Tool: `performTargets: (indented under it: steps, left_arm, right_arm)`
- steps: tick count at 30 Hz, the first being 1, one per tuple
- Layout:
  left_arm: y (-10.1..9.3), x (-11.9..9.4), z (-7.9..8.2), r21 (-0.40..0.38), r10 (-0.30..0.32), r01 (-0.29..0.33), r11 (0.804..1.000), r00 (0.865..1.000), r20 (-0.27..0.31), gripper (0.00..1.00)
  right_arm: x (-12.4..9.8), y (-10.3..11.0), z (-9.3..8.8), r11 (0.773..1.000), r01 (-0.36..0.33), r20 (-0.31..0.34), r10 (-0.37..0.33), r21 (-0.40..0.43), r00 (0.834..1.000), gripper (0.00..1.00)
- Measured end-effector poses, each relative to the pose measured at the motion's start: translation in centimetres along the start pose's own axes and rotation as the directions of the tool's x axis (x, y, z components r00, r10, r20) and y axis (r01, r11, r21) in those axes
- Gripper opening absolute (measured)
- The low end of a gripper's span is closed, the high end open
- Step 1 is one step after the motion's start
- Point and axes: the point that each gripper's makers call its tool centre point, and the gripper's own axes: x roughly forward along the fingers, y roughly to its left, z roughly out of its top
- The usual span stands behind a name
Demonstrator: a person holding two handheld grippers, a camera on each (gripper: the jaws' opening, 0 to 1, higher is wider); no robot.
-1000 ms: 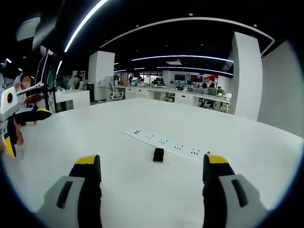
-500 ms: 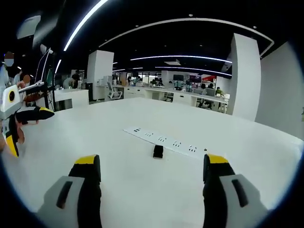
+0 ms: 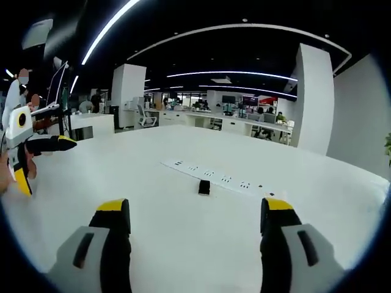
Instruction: Snap the two parts of the plastic buckle together until the buckle closes and remains connected.
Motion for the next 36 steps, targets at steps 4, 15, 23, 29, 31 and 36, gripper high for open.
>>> performTargets:
  steps: [4, 15, 23, 29, 31, 36]
  left_arm:
    - [0.0, 0.0, 0.0, 0.0, -0.003, 0.003, 1.0, 1.0, -0.001, 0.99]
    - [0.7, -0.2, 0.0, -0.012, 0.025, -0.025, 1.0, 1.0, 0.0, 0.99]
    - [0.7, -0.2, 0.0, -0.012, 0.025, -0.025, 1.0, 1.0, -0.004, 0.99]
    - [0.9, -0.2, -0.2, -0.014, 0.029, -0.029, 0.999, 1.0, -0.01, 0.99]
    - [0.9, -0.3, -0.1, -0.013, 0.032, -0.032, 0.999, 0.999, -0.01, 0.99]
    - [1.0, -0.4, 0.0, -0.01, 0.036, -0.036, 0.999, 0.999, -0.007, 0.99]
  right_arm:
    - [-0.4, 0.0, 0.1, 1.0, 0.0, 0.003, 0.0, 0.0, 1.0, 0.87]
    - [-1.6, 0.3, 0.0, 1.0, 0.003, 0.007, -0.003, 0.006, 1.0, 0.87]
    - [-2.5, 0.7, -0.2, 1.0, 0.005, 0.005, -0.005, 0.003, 1.0, 0.87]
    - [-3.6, 0.8, -0.1, 1.0, 0.01, 0.011, -0.01, 0.004, 1.0, 0.87]
    - [-4.0, 0.9, -0.1, 1.0, 0.012, 0.014, -0.012, 0.005, 1.0, 0.87]
    - [-4.6, 0.9, -0.2, 1.0, 0.019, 0.014, -0.019, 0.005, 1.0, 0.86]
